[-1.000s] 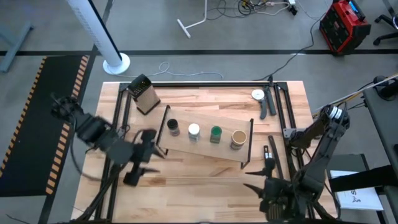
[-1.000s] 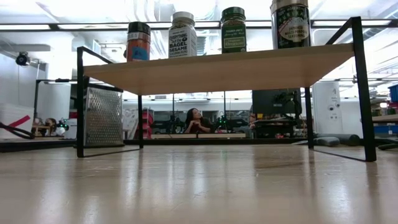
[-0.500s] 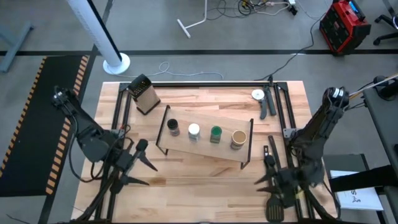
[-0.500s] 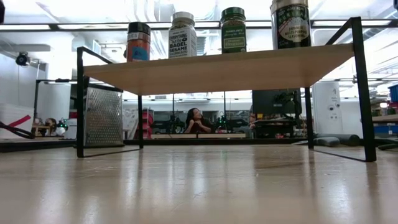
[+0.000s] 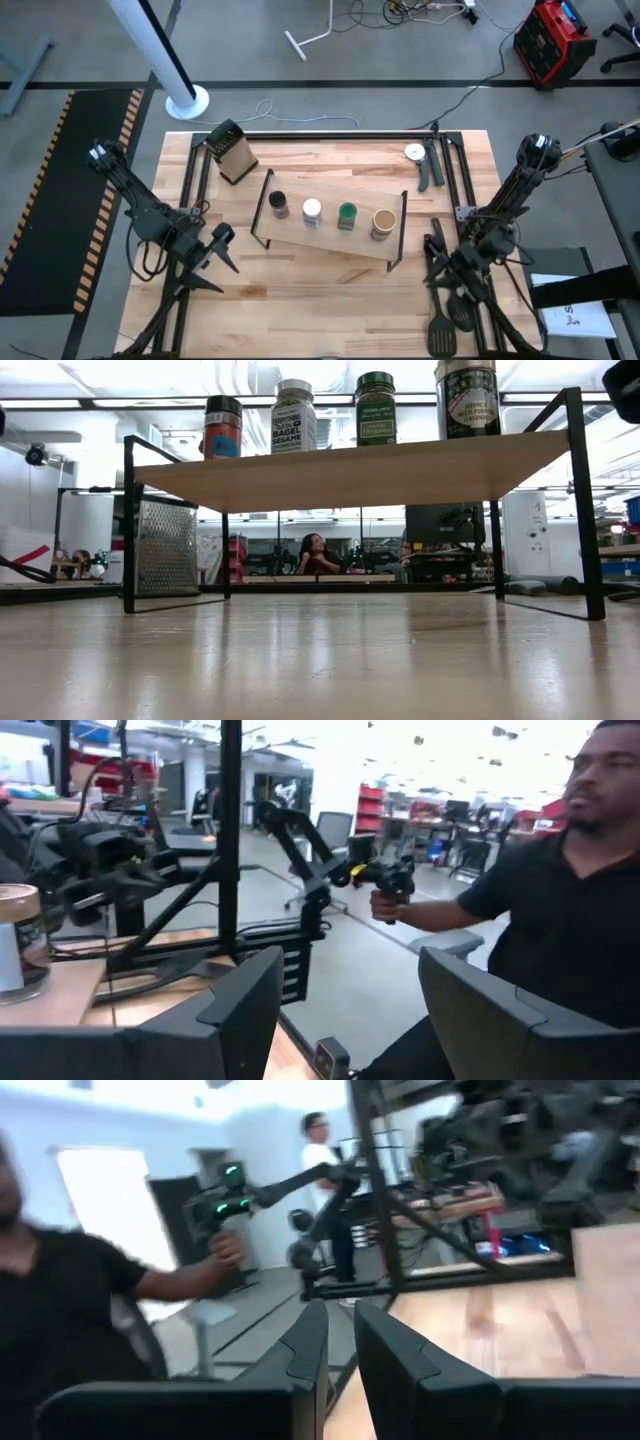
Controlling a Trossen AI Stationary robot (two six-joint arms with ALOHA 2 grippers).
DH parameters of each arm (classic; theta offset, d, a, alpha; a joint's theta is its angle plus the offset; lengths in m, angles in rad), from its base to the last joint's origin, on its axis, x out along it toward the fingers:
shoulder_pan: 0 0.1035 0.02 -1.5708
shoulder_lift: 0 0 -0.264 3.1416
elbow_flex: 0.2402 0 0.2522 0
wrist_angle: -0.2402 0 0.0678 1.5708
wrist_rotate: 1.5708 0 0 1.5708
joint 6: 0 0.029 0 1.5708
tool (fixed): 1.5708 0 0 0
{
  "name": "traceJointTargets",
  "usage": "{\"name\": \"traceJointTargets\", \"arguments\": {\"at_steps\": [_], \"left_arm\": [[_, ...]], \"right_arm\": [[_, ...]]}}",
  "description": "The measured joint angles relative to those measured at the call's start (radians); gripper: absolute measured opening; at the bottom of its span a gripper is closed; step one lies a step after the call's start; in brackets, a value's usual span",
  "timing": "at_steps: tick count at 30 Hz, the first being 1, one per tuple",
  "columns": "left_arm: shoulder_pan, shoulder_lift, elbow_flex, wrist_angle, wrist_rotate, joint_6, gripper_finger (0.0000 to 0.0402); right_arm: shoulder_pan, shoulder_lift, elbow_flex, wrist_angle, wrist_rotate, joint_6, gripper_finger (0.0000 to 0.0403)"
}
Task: Shelf spices
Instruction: Return to Home Position
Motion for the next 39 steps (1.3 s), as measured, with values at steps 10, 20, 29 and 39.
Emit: {"name": "traceJointTargets", "arguments": {"at_steps": [10,20,29,39], "left_arm": [[0.000,-0.124,-0.161,0.092,0.026,0.025,0.0212],[0.000,-0.287,-0.357,0.139,0.097,-0.010,0.0225],[0.000,-0.438,-0.511,0.220,0.107,-0.019,0.0234],[0.000,-0.472,-0.512,0.099,0.106,0.032,0.0220]], "right_arm": [[0.000,-0.025,-0.011,-0.009,0.053,-0.010,0.0038],[0.000,-0.030,-0.065,-0.097,0.095,-0.021,0.0058],[0.000,-0.042,-0.065,-0.210,0.167,-0.021,0.0073],[0.000,-0.044,-0.066,-0.465,0.360,0.196,0.0055]]}}
